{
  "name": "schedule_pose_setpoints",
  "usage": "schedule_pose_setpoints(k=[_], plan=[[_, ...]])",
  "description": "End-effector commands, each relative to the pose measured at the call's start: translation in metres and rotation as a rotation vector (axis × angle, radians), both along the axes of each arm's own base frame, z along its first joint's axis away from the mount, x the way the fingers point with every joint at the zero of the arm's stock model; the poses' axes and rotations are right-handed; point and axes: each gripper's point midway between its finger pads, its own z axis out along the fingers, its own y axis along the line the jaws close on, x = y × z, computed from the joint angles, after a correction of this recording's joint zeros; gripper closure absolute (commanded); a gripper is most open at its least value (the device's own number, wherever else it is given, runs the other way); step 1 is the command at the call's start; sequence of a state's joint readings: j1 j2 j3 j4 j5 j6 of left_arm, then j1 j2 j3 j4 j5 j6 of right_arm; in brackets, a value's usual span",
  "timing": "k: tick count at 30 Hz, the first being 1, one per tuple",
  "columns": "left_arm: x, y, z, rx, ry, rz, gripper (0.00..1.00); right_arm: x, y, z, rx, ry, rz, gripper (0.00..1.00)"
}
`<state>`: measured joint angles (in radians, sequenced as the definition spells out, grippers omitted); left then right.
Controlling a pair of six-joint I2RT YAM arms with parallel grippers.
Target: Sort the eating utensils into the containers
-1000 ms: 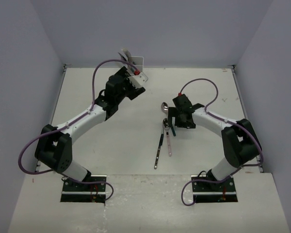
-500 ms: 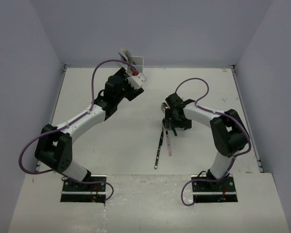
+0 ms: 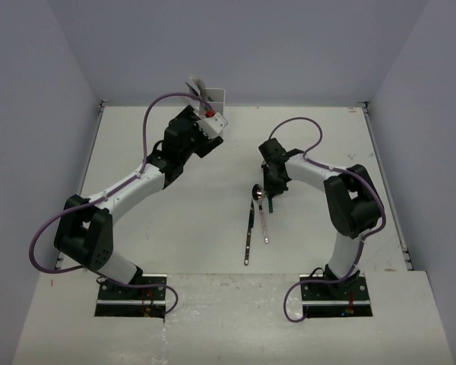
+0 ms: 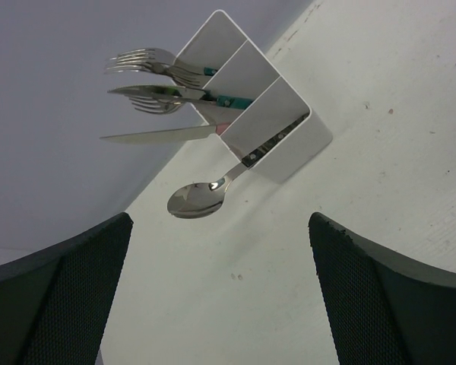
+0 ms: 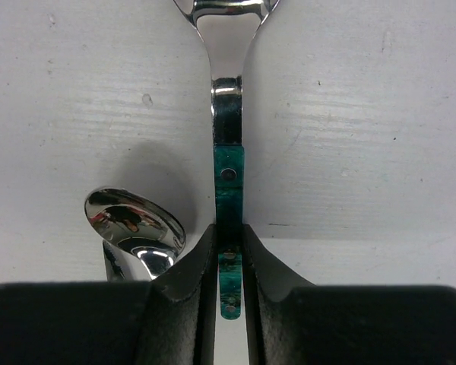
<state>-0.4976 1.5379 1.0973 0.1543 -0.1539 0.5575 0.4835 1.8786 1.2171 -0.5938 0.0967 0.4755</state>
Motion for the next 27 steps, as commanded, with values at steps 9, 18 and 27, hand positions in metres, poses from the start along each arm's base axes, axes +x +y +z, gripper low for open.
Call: schedule_pose_setpoints(k=[9,18,27], plan=[[0.002,0.023,0.031,-0.19,-0.04,0.149,0.0,0.082,0.037,0.091,0.14,-0.514,0.263,1.0],[0.014,0.078,0.042,-0.42,-0.015,0.276,0.0,0.175,0.135,0.216,0.292,-1.158,0.763,1.0],[0.015,0.112,0.042,-0.383,-0.027,0.364,0.0,0.25,0.2,0.241,0.485,-1.421,0.989,1.0]])
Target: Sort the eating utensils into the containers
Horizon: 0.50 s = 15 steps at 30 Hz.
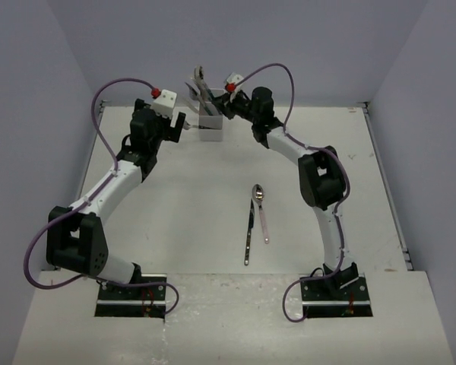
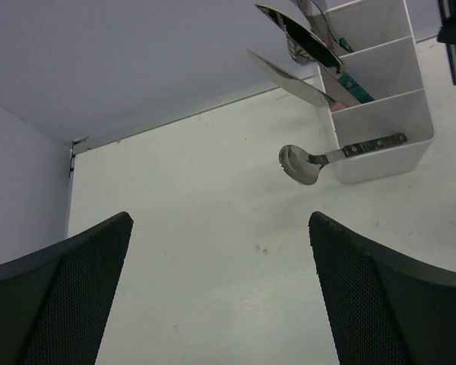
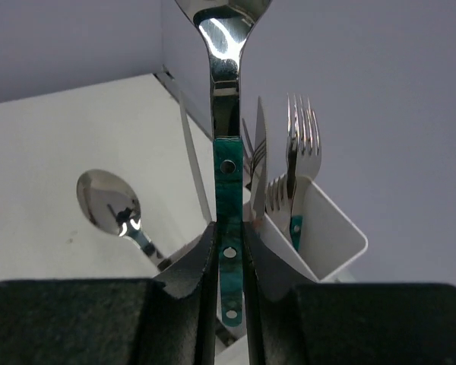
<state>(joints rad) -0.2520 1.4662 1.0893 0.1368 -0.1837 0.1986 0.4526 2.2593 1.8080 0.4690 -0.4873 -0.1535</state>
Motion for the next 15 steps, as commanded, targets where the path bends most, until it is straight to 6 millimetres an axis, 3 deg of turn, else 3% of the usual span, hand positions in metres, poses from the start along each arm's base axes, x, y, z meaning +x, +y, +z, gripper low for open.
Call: schedule_pose_setpoints(k=[1,2,3,4,8,11,12,15], plan=[[-0.003,0.004,0.023,-0.015,-0.053,0.02,0.0,0.012,0.016,0.049,0.095,-0.215,0.128,1.0],[-0.003,0.006,0.025,-0.011,-0.058,0.025,0.0,0.015,0.019,0.052,0.124,-0.212,0.129,1.0],[-0.002,0.007,0.025,-0.004,-0.058,0.031,0.0,0.021,0.022,0.04,0.158,-0.162,0.127,1.0],[-0.001,0.009,0.025,-0.001,-0.058,0.037,0.0,0.025,0.023,0.057,0.204,-0.198,0.114,1.0],[0.003,0.013,0.027,0.005,-0.063,0.046,0.0,0.036,0.027,0.059,0.381,-0.052,0.08,0.99],[0.008,0.015,0.023,0.011,-0.053,0.057,0.0,0.028,0.033,0.045,0.393,-0.044,0.068,0.98],[0.01,0.014,0.018,0.016,-0.041,0.058,0.0,0.028,0.034,0.029,0.362,0.0,0.053,0.98],[0.015,0.016,0.014,0.027,-0.028,0.07,0.0,0.026,0.038,0.016,0.273,0.052,0.058,0.97]])
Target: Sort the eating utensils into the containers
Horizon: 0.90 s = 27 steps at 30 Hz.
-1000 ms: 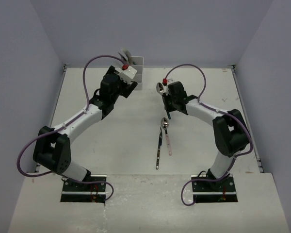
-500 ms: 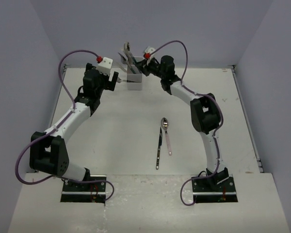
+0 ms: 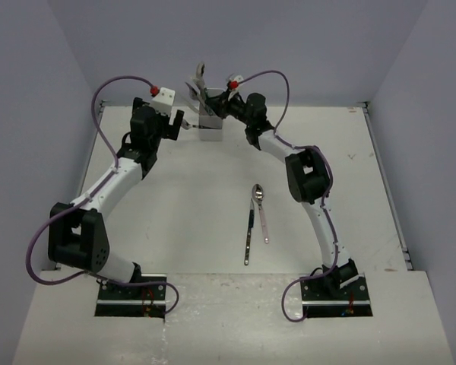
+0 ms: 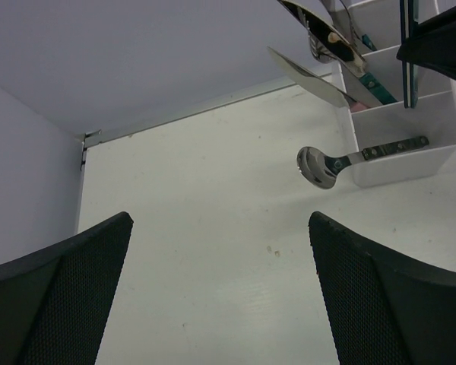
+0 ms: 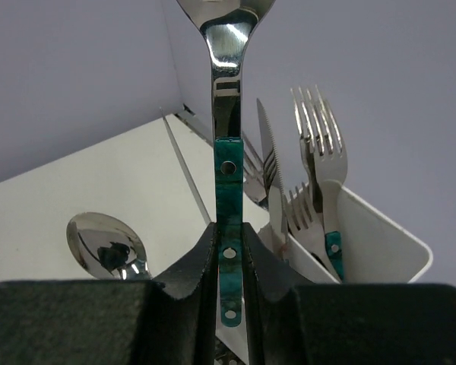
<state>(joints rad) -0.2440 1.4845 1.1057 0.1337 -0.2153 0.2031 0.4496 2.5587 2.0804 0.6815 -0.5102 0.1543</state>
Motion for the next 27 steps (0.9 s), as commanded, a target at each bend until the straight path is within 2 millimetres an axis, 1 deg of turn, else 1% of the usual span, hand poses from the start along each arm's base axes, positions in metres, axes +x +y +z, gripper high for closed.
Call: schedule_pose_setpoints(k=[1,2,3,4,5,6,7,8,9,10,11,13,16,17,18,21,27], plan=[[0.011,0.009,0.014,0.015,-0.033,0.037,0.0,-0.012,0.005,0.041,0.002,-0.035,0.022,0.95],[0.013,0.008,0.013,0.013,-0.032,0.031,0.0,-0.012,0.006,0.038,-0.07,-0.072,0.03,0.94],[0.017,0.008,0.015,0.012,-0.037,0.031,0.0,-0.011,0.006,0.028,-0.158,-0.007,0.035,0.94],[0.02,0.006,0.017,0.002,-0.042,0.029,0.0,-0.01,0.006,0.022,-0.214,-0.017,0.02,0.94],[0.024,0.0,0.02,-0.038,-0.049,0.01,0.0,-0.009,0.002,0.019,-0.254,-0.038,0.01,0.96],[0.032,-0.007,0.024,-0.068,-0.06,-0.013,0.0,-0.012,0.0,0.012,-0.262,-0.031,0.023,0.96],[0.038,-0.013,0.027,-0.121,-0.068,-0.03,0.0,-0.014,0.0,0.015,-0.26,-0.036,0.029,0.96],[0.045,-0.024,0.021,-0.142,-0.048,-0.078,0.0,-0.013,0.0,0.014,-0.267,-0.037,0.029,0.96],[0.052,-0.03,0.034,-0.157,-0.071,-0.095,0.0,-0.01,-0.002,0.017,-0.266,-0.035,0.016,0.96],[0.056,-0.033,0.036,-0.184,-0.073,-0.097,0.0,-0.008,-0.001,0.016,-0.264,-0.027,0.012,0.96],[0.06,-0.036,0.033,-0.19,-0.069,-0.104,0.0,-0.007,0.001,0.015,-0.269,-0.017,0.021,0.94],[0.064,-0.04,0.04,-0.196,-0.084,-0.13,0.0,-0.008,0.003,0.012,-0.276,-0.015,0.038,0.93],[0.072,-0.043,0.052,-0.22,-0.126,-0.131,0.0,-0.008,0.003,0.011,-0.277,-0.017,0.045,0.94],[0.076,-0.044,0.05,-0.221,-0.123,-0.131,0.0,-0.009,0.003,0.011,-0.278,-0.018,0.052,0.93],[0.078,-0.045,0.055,-0.224,-0.131,-0.133,0.0,-0.01,0.004,0.01,-0.281,-0.02,0.06,0.91],[0.081,-0.045,0.057,-0.223,-0.136,-0.134,0.0,-0.016,0.007,0.009,-0.291,-0.03,0.089,0.87],[0.082,-0.036,0.058,-0.199,-0.145,-0.093,0.0,-0.014,0.004,0.008,-0.304,-0.025,0.076,0.85]])
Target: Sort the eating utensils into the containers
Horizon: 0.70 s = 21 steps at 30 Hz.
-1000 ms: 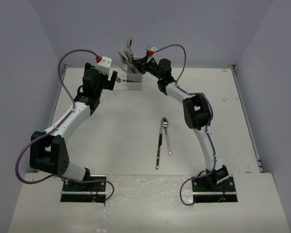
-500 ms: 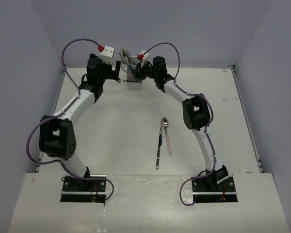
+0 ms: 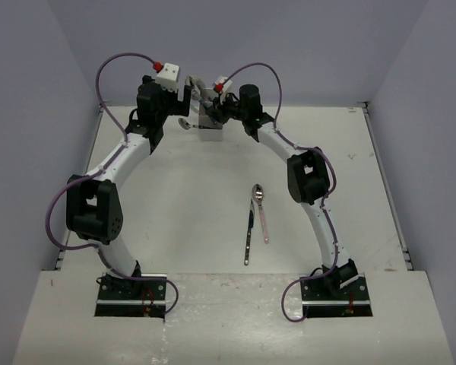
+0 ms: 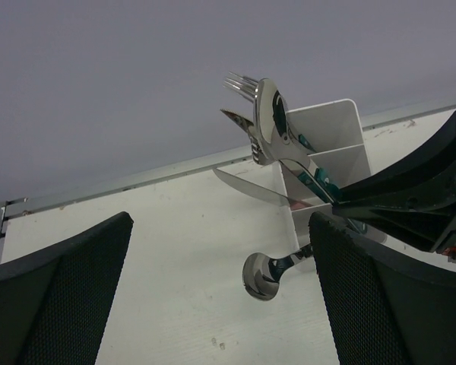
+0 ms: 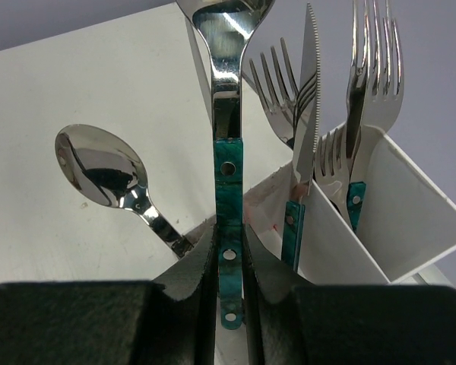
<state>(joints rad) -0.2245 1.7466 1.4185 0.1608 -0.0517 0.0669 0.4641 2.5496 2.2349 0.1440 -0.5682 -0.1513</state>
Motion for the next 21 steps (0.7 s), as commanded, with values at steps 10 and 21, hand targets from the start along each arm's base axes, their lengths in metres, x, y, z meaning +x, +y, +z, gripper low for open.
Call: schedule_pose_setpoints(k=[10,21], plan=[[0.007,0.018,0.035,0.016,-0.092,0.063,0.0,0.003,0.0,0.049,0.032,-0.097,-0.007,0.7],[0.004,0.018,0.042,0.025,-0.106,0.051,0.0,-0.01,-0.007,0.081,0.03,-0.16,-0.033,0.01]])
